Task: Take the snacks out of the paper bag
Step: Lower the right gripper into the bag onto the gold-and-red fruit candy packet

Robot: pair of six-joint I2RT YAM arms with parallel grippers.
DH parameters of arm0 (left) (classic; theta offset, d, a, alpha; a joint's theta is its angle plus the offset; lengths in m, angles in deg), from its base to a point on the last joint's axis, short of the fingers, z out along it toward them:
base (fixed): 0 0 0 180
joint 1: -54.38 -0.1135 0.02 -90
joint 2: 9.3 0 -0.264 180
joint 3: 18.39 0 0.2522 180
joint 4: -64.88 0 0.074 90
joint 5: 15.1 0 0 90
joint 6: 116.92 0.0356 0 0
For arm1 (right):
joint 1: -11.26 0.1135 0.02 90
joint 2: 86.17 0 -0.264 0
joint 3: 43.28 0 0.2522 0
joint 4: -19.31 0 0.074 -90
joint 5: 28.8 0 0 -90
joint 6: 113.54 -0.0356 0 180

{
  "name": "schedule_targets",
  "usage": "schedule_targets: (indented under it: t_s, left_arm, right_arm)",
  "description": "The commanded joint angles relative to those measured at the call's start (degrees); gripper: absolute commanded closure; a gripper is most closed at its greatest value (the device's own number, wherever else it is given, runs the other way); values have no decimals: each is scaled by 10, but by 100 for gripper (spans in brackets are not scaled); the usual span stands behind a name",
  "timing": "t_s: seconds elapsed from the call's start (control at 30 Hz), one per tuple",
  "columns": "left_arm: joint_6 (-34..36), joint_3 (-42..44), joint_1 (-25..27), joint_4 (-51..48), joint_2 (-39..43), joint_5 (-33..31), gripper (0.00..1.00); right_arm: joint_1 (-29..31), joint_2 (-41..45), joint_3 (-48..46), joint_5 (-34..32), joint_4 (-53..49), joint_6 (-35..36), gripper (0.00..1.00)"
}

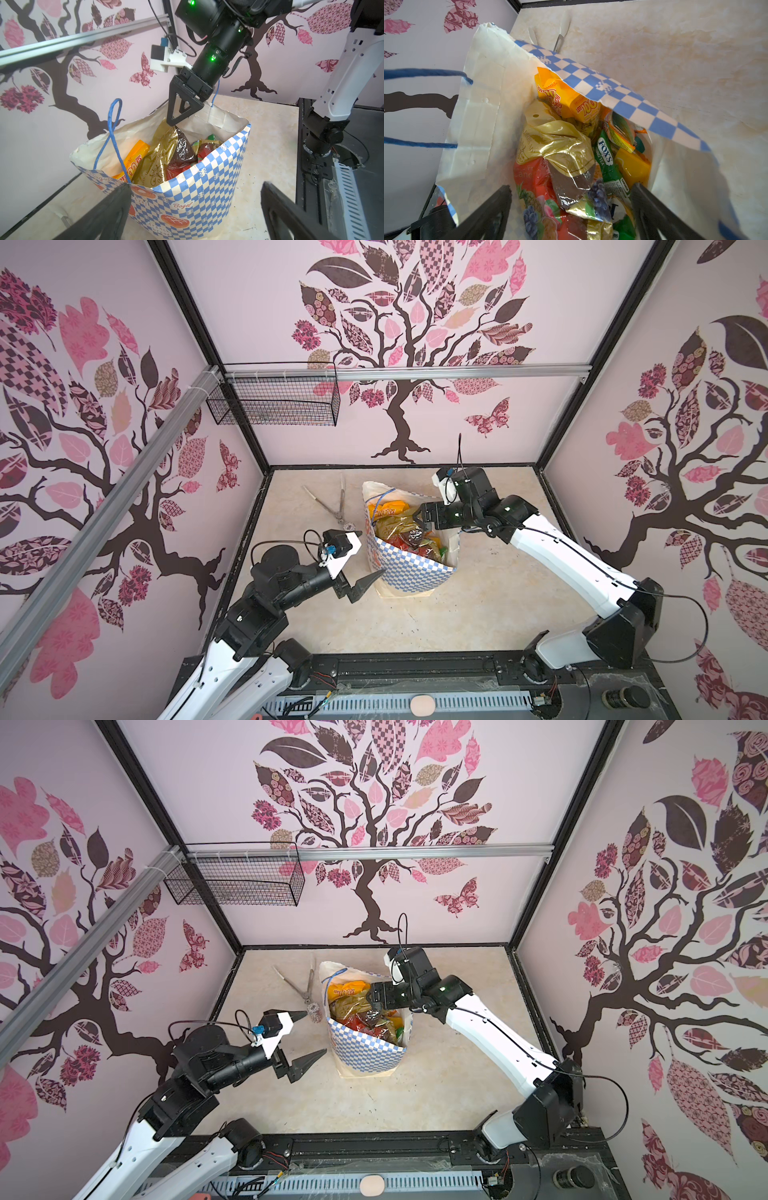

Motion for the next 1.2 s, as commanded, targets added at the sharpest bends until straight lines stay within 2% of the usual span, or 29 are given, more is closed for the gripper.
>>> schedule_targets:
  t_s: [0.0,0.27,0.43,0.53,0.67,0.77,0.93,1.17]
  left_arm:
    - [14,21,-3,30,15,-9,1]
    - [6,28,-2,43,22,-27,2]
    - [1,32,-3,46,27,-41,2]
    - [2,36,-2,51,30,-40,1]
    - [0,36,-2,51,27,-37,1]
    - [-1,36,-2,53,24,-37,1]
    - [-2,37,-2,53,26,-35,1]
    - [-5,37,-2,54,24,-35,1]
  right_arm:
    - [6,-27,-14,18,33,-18,7]
    - [41,-81,-18,22,47,-21,8]
    - [45,-88,-33,45,79,-36,17]
    - [45,-88,-37,39,83,-35,34]
    - [45,-77,-44,41,93,-37,67]
    - [45,-59,-51,41,112,-42,85]
    - [45,-26,-47,37,133,-50,100]
    - [45,19,-26,14,153,-58,100]
